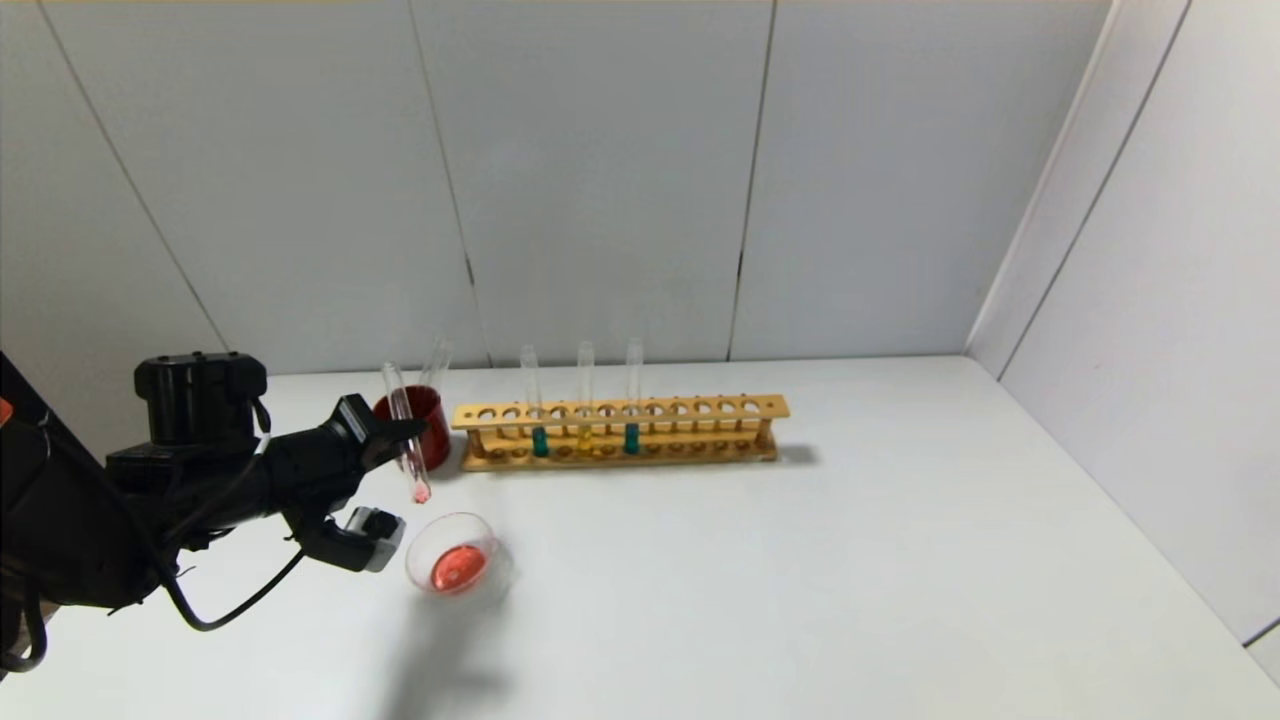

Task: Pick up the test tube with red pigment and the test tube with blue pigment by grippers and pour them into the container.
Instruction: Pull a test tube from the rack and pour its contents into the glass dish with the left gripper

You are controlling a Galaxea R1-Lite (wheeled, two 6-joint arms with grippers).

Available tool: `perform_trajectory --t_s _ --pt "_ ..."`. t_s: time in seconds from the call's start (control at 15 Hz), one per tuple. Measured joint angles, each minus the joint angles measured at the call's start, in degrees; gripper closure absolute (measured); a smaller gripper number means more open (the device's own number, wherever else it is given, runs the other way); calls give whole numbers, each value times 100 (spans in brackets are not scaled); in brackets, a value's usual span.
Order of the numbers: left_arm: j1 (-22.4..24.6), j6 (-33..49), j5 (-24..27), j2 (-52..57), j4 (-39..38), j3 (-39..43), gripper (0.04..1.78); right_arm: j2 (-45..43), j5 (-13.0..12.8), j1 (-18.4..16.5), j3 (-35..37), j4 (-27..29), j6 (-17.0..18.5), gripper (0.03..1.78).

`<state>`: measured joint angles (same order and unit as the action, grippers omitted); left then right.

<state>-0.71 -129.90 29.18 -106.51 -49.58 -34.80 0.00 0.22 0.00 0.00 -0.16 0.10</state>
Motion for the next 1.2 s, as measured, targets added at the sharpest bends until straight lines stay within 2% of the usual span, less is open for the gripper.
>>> perform_trajectory --t_s 1.0,1.2 --pt "-34 -540 -193 386 -67 -2 151 0 2 0 0 0 1 6" --pt "-48 -719 -269 444 -378 -15 151 0 0 0 0 0 0 6"
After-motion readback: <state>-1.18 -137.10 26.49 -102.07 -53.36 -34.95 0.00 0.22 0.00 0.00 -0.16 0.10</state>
